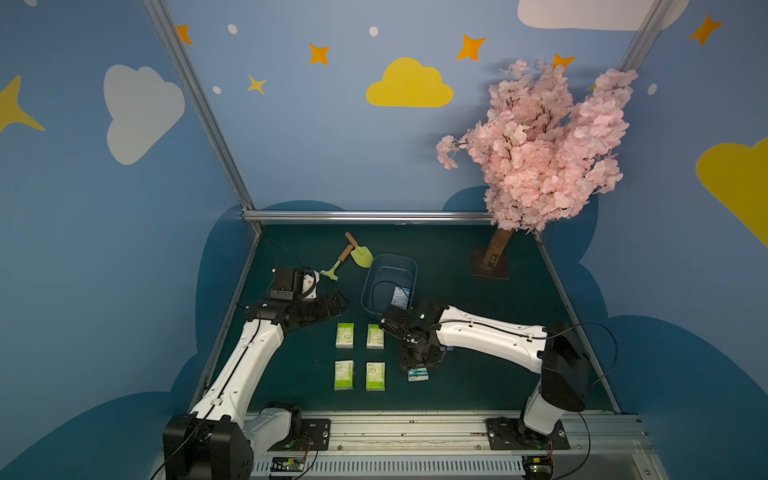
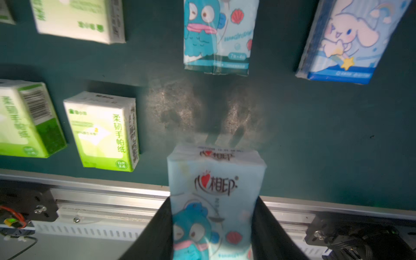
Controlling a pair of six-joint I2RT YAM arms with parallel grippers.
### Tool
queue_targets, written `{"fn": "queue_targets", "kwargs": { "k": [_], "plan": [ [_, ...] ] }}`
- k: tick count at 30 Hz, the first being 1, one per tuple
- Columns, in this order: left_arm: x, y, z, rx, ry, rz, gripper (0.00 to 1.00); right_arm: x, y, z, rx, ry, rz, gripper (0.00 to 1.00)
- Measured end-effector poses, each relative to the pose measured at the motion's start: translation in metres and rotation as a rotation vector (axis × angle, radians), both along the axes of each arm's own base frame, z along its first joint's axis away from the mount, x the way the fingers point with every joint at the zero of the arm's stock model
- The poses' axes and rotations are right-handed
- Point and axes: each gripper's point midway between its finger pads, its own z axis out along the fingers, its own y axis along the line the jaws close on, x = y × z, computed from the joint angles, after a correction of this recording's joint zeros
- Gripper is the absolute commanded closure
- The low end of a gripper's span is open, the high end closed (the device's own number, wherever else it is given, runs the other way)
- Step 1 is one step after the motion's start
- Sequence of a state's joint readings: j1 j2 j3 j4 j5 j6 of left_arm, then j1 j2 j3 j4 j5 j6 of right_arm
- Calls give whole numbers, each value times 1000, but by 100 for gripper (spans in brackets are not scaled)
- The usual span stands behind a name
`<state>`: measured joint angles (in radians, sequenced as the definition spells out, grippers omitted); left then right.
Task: Take the pocket tissues out of the storage box
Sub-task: Place the pocket tissues at the center of the board.
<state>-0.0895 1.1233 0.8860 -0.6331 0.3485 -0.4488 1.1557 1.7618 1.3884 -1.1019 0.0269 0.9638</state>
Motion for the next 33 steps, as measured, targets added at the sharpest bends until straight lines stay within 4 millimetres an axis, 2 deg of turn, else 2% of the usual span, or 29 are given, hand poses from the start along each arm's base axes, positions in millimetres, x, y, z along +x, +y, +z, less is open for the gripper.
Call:
{"fn": "queue_targets", "kwargs": {
  "k": [8,22,33],
  "plan": [
    [-4,0,-3,8,17,-10,0,-6,0,-30,-50,78,24,48],
    [-6,-1,-3,3,17,-24,0,10,0,-50,-10,105,10,48],
    [-6,-2,-6,5,27,-28,0,4,5,-59,3,151,30,43]
  ]
}}
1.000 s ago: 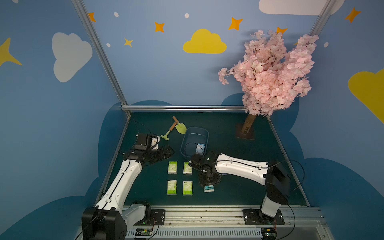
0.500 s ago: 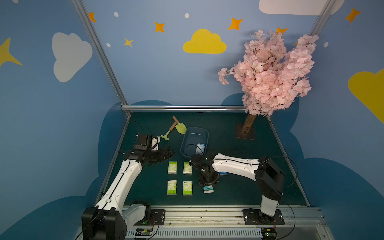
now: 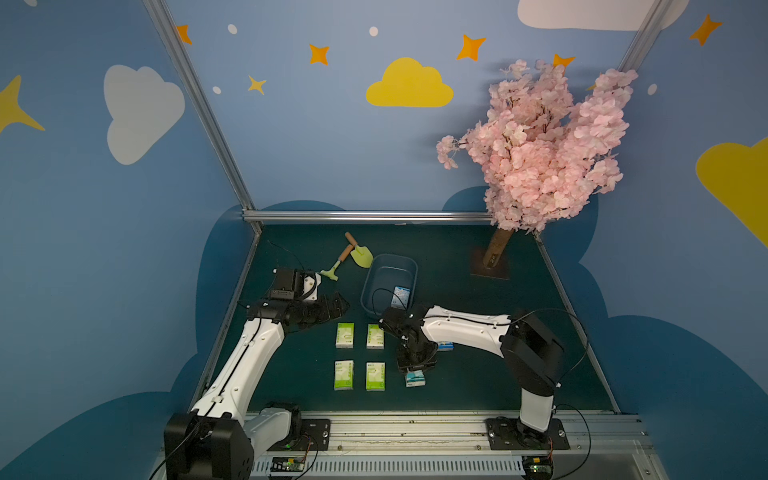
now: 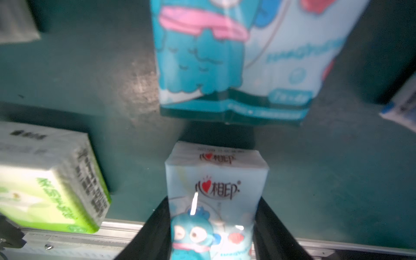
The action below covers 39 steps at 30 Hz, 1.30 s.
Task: Take the pocket tissues out of the storage box
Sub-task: Place the pocket tissues at the center of the board.
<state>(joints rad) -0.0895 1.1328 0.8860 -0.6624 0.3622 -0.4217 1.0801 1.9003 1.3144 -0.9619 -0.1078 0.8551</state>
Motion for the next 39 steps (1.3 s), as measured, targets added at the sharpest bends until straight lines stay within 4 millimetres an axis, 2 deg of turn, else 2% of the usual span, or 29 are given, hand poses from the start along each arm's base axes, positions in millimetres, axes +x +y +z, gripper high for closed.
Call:
{"fn": "queue_targets", "kwargs": {
  "k": [3,15,21,25,31,36,39],
  "plan": [
    [0,0,0,0,0,0,0,-2,-1,-1,-1,9,-1,37],
    [1,0,-4,6,10,-5,0,-2,-4,0,-11,16,-3,22],
    [1,1,-4,9,10,-3,0,8,4,19,5,-10,3,13],
    [2,2,-4,14,5,1,0,26,9,42,33,-54,-4,4],
    [5,3,-3,21,-8,8,0,68,16,88,98,-162,-33,2],
    [8,4,-1,17,-19,17,0,108,28,132,139,-275,-47,8],
    [8,4,1,14,-30,25,0,130,38,141,143,-318,-47,17]
  ]
}}
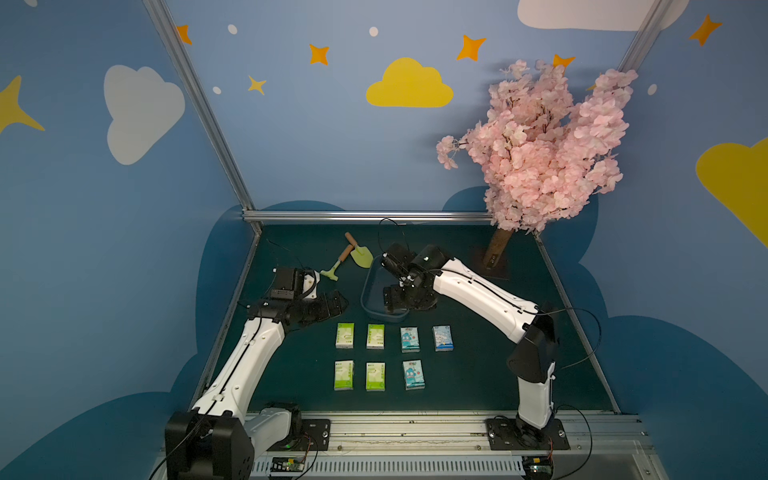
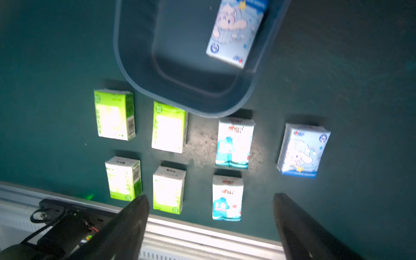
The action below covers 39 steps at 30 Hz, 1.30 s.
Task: Take the pocket tissues out of the storage box
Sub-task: Place the pocket tissues at the center of the board, then pick up the pocket tissues from the storage box.
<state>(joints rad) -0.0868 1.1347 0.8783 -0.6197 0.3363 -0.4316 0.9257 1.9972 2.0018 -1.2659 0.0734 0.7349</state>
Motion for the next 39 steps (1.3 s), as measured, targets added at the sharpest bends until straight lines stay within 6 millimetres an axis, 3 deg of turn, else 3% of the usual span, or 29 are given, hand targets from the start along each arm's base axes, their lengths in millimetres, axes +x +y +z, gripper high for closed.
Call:
{"fn": "queue_targets", "kwargs": {
  "k": [7,16,28,35,39],
  "plan": [
    [-5,1,-1,-5,-1,13,0,42,15,-24,-69,-31,-2,24],
    [-8,3,1,-3,-13,26,0,75,22,-52,-125,-57,23,29],
    [-9,5,4,5,-28,34,0,89,22,-110,-195,-2,71,35],
    [-11,8,3,18,-30,44,0,94,29,-130,-186,6,104,39],
    [-13,9,0,25,-21,48,0,95,37,-131,-155,4,142,41]
  ]
}}
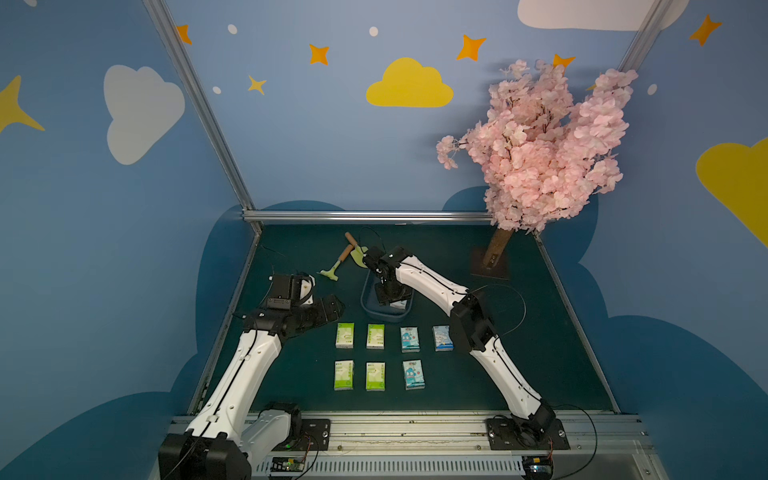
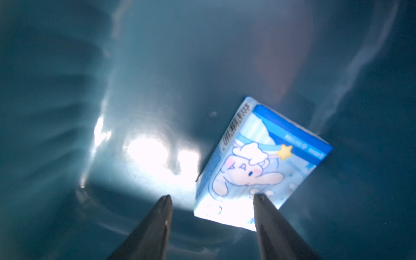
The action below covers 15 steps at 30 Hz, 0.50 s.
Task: Take the pocket tissues out of the storage box
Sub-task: Pick up the pocket tissues from the storage box.
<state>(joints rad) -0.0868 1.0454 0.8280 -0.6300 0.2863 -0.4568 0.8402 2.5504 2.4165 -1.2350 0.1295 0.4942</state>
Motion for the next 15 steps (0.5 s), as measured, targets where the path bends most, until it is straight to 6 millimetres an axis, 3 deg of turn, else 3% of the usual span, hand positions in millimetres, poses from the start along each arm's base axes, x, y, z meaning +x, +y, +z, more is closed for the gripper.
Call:
{"fn": "queue_targets", "kwargs": {
  "k": [8,15],
  "plan": [
    [0,2,-1,8,0,6,0,7,25,4,100,-22,104,39],
    [1,2,-1,9,1,12,0,16,26,18,107,-85,138,30]
  ]
}}
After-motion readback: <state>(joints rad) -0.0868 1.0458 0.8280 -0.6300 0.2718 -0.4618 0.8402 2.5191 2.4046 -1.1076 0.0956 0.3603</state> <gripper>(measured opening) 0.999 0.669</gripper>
